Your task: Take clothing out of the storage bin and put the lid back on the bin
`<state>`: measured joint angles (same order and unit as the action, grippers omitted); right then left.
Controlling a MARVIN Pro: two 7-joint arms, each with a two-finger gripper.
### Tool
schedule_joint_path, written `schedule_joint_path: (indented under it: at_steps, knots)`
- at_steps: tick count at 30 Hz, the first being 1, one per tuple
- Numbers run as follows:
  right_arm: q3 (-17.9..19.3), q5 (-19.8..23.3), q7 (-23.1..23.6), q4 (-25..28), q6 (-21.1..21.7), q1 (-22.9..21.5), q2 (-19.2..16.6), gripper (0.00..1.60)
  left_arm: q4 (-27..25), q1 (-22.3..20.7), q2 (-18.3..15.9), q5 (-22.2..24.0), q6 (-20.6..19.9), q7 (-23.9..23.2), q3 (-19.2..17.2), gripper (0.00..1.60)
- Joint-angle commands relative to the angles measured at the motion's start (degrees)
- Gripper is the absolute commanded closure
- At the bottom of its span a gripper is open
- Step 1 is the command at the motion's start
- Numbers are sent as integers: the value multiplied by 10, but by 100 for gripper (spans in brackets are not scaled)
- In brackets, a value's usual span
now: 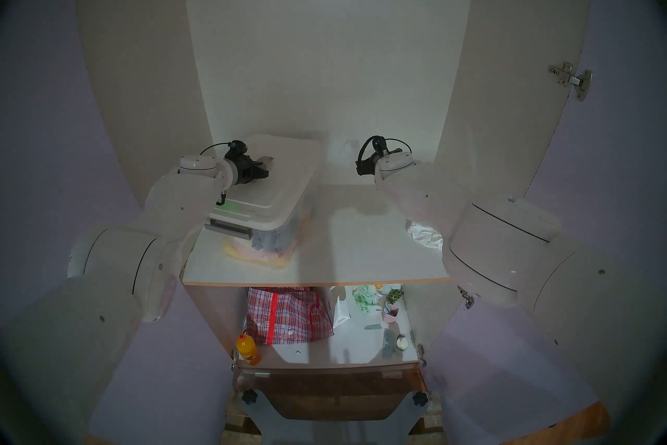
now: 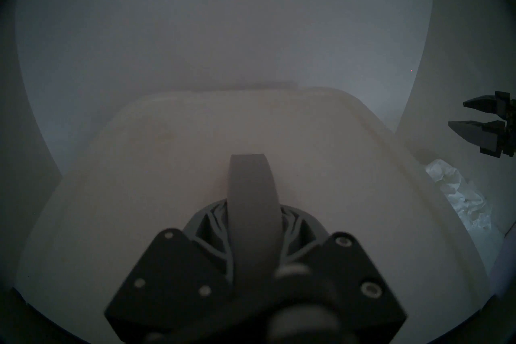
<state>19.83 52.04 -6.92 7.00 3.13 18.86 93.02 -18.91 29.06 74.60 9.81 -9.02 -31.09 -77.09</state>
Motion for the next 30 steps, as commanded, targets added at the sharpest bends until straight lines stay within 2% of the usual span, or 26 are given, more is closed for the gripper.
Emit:
schedule_joint_path:
  at_steps: [1, 4, 9, 10, 11, 12, 24, 30]
  knots:
    - [1, 0, -1, 5, -5, -18, 1, 0, 6, -43, 11, 2, 6, -10, 0, 160]
    - [1, 0, -1, 5, -5, -18, 1, 0, 17, -47, 13, 2, 8, -9, 1, 151]
    - [1, 0, -1, 5, -5, -18, 1, 0, 26, -51, 14, -1, 13, -10, 4, 146]
    - [1, 0, -1, 5, -5, -18, 1, 0, 28, -52, 14, -3, 15, -11, 6, 109]
    - [1, 0, -1, 5, -5, -18, 1, 0, 29, -54, 14, -5, 19, -11, 9, 109]
    - [1, 0, -1, 5, -5, -18, 1, 0, 27, -56, 14, -9, 23, -7, 12, 0]
    - [1, 0, -1, 5, -5, -18, 1, 0, -10, -80, -10, -31, 78, -21, 32, 0]
    - [1, 0, -1, 5, -6, -18, 1, 0, -50, -67, -54, -47, 121, -30, 50, 0]
